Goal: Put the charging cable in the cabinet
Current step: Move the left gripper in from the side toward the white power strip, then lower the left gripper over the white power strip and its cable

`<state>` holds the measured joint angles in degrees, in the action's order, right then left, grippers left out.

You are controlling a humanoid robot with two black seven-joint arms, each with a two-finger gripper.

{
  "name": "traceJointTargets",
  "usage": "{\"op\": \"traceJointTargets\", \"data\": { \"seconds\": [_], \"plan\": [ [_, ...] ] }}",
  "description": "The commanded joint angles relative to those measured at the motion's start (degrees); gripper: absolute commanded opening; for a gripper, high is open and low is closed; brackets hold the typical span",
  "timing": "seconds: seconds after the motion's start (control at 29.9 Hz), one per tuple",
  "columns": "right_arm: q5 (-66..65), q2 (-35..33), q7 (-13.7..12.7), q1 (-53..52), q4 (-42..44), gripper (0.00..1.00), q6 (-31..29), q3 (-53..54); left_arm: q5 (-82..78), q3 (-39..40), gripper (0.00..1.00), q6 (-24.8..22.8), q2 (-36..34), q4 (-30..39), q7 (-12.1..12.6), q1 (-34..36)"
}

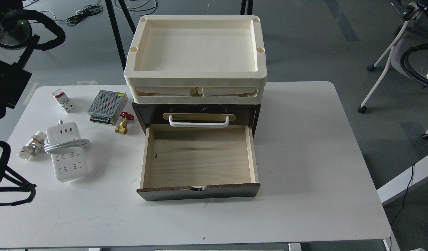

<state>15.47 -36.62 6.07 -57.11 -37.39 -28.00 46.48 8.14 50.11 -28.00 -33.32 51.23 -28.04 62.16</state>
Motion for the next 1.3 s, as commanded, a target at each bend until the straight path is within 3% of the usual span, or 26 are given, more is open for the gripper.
{"op": "traceJointTargets", "data": {
  "seconds": [0.0, 0.33, 0.47, 0.67, 0.97, 1.27],
  "plan": [
    [0.0, -0.4, 0.0, 0.4, 0.3, 1.00, 0.0, 0.0, -8.5, -5.9, 1.00, 0.0, -10.2, 10.4, 0.0, -0.5],
    [0.0, -0.4, 0.0, 1.3, 0.7, 1.00, 0.0, 0.0, -50.0, -12.2, 1.00, 0.0, -38.7, 42.3, 0.0, -5.8],
    [0.0, -0.4, 0.0, 1.2, 0.7, 1.00, 0.0, 0.0, -70.6, -22.0, 1.00, 11.6, -47.1, 47.5, 0.0, -6.7],
    [0.0, -0.4, 0.0, 1.6, 0.7, 1.00, 0.0, 0.0, -77.3, -31.5, 1.00, 19.9, -49.2, 46.2, 0.0, -6.8],
    [0.0, -1.6, 0.0, 2.2, 0.7, 1.00, 0.0, 0.0, -109.0, -43.1, 1.00, 21.7, -44.5, 37.1, 0.0, -7.1],
    [0.0, -1.6, 0.0, 3.1, 0.7, 1.00, 0.0, 0.0, -121.4, -45.4, 0.99, 21.9, -32.3, 18.4, 0.0, -8.4]
  ]
}}
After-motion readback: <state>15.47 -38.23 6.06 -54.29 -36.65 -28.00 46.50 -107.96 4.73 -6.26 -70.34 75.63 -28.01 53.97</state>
